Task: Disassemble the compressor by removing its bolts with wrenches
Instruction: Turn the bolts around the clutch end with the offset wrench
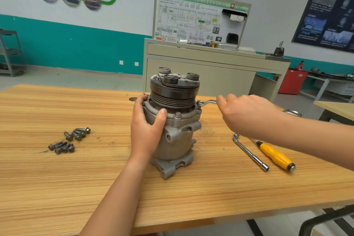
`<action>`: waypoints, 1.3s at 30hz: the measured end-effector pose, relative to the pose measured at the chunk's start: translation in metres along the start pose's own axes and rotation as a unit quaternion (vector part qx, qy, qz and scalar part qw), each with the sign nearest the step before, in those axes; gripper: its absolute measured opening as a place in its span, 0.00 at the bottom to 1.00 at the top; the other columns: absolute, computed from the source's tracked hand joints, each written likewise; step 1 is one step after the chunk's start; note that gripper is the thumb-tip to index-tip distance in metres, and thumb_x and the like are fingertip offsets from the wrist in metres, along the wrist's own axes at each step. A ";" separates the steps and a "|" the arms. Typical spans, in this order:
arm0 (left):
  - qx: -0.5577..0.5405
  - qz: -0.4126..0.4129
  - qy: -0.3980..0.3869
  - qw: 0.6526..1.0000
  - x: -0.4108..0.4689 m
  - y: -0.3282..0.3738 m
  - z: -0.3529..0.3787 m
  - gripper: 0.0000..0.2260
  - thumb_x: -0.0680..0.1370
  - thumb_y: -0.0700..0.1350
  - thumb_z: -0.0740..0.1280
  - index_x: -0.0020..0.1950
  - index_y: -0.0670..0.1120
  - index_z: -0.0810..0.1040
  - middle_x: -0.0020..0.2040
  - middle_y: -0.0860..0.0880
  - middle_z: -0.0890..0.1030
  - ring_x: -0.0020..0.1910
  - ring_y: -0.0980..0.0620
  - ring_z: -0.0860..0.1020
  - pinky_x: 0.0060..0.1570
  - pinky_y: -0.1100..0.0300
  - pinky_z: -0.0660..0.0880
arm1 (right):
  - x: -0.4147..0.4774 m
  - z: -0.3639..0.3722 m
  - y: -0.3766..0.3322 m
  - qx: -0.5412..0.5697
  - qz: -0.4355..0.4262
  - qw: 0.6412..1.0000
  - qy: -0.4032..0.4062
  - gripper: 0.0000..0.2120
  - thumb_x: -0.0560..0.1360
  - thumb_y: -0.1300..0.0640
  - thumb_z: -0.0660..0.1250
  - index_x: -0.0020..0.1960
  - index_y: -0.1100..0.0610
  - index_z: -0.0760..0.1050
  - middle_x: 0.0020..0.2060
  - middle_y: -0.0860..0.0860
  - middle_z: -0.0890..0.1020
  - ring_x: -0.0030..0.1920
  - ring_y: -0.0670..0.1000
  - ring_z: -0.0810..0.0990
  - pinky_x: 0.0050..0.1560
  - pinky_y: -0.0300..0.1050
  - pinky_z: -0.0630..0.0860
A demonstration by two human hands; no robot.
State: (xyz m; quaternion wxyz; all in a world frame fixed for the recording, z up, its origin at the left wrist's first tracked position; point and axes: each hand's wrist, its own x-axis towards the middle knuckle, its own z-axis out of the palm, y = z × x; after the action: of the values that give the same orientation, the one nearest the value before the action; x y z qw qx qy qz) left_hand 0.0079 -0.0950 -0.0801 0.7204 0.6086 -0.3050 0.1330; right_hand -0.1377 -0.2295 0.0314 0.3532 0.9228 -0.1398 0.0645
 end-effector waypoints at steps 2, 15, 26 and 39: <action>0.001 -0.003 -0.002 1.000 0.000 0.000 0.000 0.27 0.65 0.62 0.60 0.63 0.56 0.65 0.54 0.66 0.71 0.52 0.75 0.70 0.46 0.81 0.64 | 0.000 0.002 -0.002 0.006 -0.007 1.000 0.008 0.09 0.77 0.63 0.55 0.57 0.59 0.65 0.30 0.50 0.58 0.25 0.48 0.59 0.29 0.43 0.66; 0.008 0.004 -0.004 1.000 -0.001 0.001 -0.001 0.25 0.66 0.61 0.60 0.62 0.56 0.65 0.53 0.68 0.70 0.52 0.78 0.68 0.45 0.83 0.62 | 0.041 0.038 0.020 0.033 -0.042 0.994 0.097 0.13 0.76 0.67 0.57 0.60 0.59 0.68 0.41 0.51 0.76 0.38 0.53 0.75 0.36 0.44 0.71; 0.029 0.007 0.001 1.000 0.001 -0.002 -0.001 0.28 0.66 0.62 0.59 0.64 0.55 0.65 0.55 0.67 0.70 0.54 0.75 0.68 0.49 0.82 0.63 | 0.036 0.030 0.020 0.308 0.026 0.879 0.363 0.08 0.76 0.67 0.62 0.54 0.68 0.75 0.31 0.55 0.77 0.28 0.55 0.73 0.31 0.46 0.72; 0.025 0.010 -0.001 1.000 0.001 0.000 -0.001 0.27 0.66 0.62 0.59 0.63 0.55 0.64 0.54 0.68 0.69 0.52 0.79 0.67 0.47 0.84 0.61 | -0.005 0.007 -0.009 0.104 0.052 0.993 0.026 0.10 0.78 0.62 0.53 0.59 0.56 0.65 0.27 0.48 0.66 0.27 0.49 0.65 0.24 0.42 0.62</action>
State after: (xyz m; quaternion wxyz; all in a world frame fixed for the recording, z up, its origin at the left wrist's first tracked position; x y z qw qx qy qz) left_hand 0.0087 -0.0944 -0.0797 0.7031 0.6235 -0.3084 0.1474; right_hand -0.1399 -0.2266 0.0189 0.2552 0.9439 -0.1709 0.1213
